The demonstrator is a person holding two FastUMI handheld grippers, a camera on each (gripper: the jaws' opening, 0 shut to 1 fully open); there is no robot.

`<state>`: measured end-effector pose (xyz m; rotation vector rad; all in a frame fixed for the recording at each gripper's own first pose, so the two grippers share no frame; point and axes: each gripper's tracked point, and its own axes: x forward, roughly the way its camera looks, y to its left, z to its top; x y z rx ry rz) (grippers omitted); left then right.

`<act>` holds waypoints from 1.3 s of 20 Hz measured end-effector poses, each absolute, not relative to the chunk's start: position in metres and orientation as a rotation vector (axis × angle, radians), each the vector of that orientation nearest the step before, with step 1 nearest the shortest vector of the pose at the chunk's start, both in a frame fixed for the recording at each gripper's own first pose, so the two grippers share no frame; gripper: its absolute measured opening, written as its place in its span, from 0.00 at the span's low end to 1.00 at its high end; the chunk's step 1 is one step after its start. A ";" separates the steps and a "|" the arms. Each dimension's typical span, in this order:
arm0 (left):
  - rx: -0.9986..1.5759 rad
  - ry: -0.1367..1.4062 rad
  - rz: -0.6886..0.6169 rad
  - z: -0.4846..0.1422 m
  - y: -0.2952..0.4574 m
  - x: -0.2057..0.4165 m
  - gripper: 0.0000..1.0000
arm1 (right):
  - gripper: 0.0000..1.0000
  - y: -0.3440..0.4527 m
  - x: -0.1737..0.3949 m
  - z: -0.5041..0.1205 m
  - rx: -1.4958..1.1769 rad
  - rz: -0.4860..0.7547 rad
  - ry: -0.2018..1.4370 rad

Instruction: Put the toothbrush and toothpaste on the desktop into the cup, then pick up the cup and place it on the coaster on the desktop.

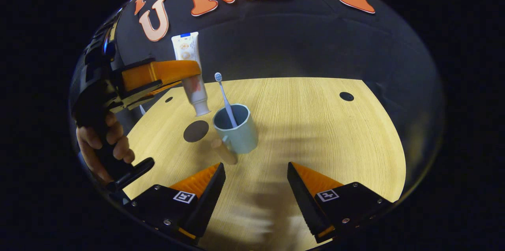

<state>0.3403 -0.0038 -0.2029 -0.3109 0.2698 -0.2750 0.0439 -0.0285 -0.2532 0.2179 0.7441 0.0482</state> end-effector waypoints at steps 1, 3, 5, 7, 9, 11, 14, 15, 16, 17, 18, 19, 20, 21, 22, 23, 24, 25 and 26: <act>-0.313 0.255 -0.262 -0.204 -0.004 0.344 0.11 | 0.96 -0.032 0.044 -0.255 0.220 0.049 0.745; -0.309 0.237 -0.243 -0.211 -0.006 0.349 0.11 | 0.96 -0.039 0.044 -0.258 0.226 0.047 0.750; -0.282 0.215 -0.229 -0.217 -0.011 0.348 0.12 | 0.96 -0.044 0.044 -0.260 0.235 0.048 0.755; -0.233 0.191 -0.205 -0.225 -0.014 0.349 0.13 | 0.97 -0.047 0.045 -0.262 0.240 0.053 0.759; -0.200 0.170 -0.198 -0.231 -0.019 0.345 0.12 | 0.97 -0.047 0.044 -0.265 0.240 0.060 0.766; -0.175 0.155 -0.186 -0.240 -0.023 0.341 0.11 | 0.97 -0.047 0.044 -0.266 0.236 0.068 0.769; -0.096 0.139 -0.156 -0.256 -0.024 0.342 0.11 | 0.97 -0.047 0.044 -0.267 0.225 0.072 0.769; -0.070 0.133 -0.150 -0.260 -0.025 0.342 0.12 | 0.97 -0.047 0.043 -0.267 0.223 0.073 0.770; -0.057 0.132 -0.147 -0.264 -0.025 0.342 0.12 | 0.97 -0.047 0.043 -0.267 0.219 0.073 0.771; -0.056 0.135 -0.141 -0.268 -0.025 0.343 0.11 | 0.97 -0.047 0.042 -0.267 0.218 0.075 0.771; -0.055 0.143 -0.132 -0.274 -0.024 0.342 0.11 | 0.97 -0.048 0.042 -0.268 0.213 0.071 0.773; -0.051 0.148 -0.114 -0.277 -0.020 0.342 0.11 | 0.97 -0.047 0.041 -0.268 0.211 0.071 0.773; -0.051 0.152 -0.105 -0.279 -0.018 0.340 0.12 | 0.98 -0.048 0.041 -0.268 0.209 0.067 0.776; -0.057 0.165 -0.110 -0.284 -0.019 0.339 0.12 | 0.98 -0.048 0.040 -0.268 0.209 0.068 0.776; -0.053 0.163 -0.113 -0.283 -0.020 0.339 0.16 | 0.97 -0.048 0.040 -0.267 0.210 0.068 0.773; -0.050 0.159 -0.137 -0.282 -0.023 0.337 0.20 | 0.98 -0.047 0.039 -0.265 0.211 0.068 0.768; -0.039 0.162 -0.147 -0.278 -0.023 0.333 0.43 | 0.97 -0.047 0.040 -0.265 0.214 0.068 0.766; -0.017 0.162 -0.147 -0.279 -0.021 0.333 0.66 | 0.97 -0.047 0.041 -0.265 0.217 0.064 0.765; -0.002 0.167 -0.147 -0.279 -0.018 0.329 0.89 | 0.97 -0.046 0.041 -0.265 0.223 0.062 0.764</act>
